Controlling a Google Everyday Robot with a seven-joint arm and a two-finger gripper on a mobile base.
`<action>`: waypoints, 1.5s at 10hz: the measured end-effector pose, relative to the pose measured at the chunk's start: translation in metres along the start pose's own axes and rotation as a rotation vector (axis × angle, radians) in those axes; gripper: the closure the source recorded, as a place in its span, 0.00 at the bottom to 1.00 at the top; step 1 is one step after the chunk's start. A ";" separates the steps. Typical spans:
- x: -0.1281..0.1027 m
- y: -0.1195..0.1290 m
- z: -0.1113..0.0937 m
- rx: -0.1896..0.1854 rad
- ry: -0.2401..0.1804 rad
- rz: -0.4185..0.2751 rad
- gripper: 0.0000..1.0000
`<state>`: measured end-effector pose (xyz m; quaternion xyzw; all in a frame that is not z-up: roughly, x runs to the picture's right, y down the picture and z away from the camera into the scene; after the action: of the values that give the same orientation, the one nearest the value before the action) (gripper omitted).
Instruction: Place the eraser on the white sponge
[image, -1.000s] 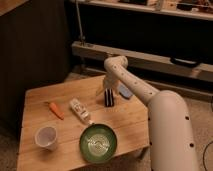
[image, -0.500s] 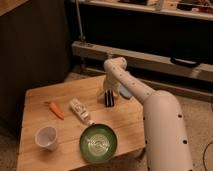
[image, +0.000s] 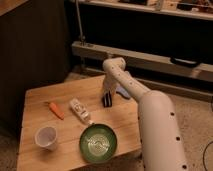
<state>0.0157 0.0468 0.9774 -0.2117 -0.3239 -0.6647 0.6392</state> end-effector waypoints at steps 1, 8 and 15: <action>0.000 -0.002 -0.001 -0.001 0.001 -0.002 0.90; 0.001 -0.002 -0.044 -0.005 0.077 -0.013 0.90; -0.010 0.003 -0.208 0.039 0.263 -0.005 0.90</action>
<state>0.0474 -0.0920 0.8250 -0.1092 -0.2507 -0.6819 0.6784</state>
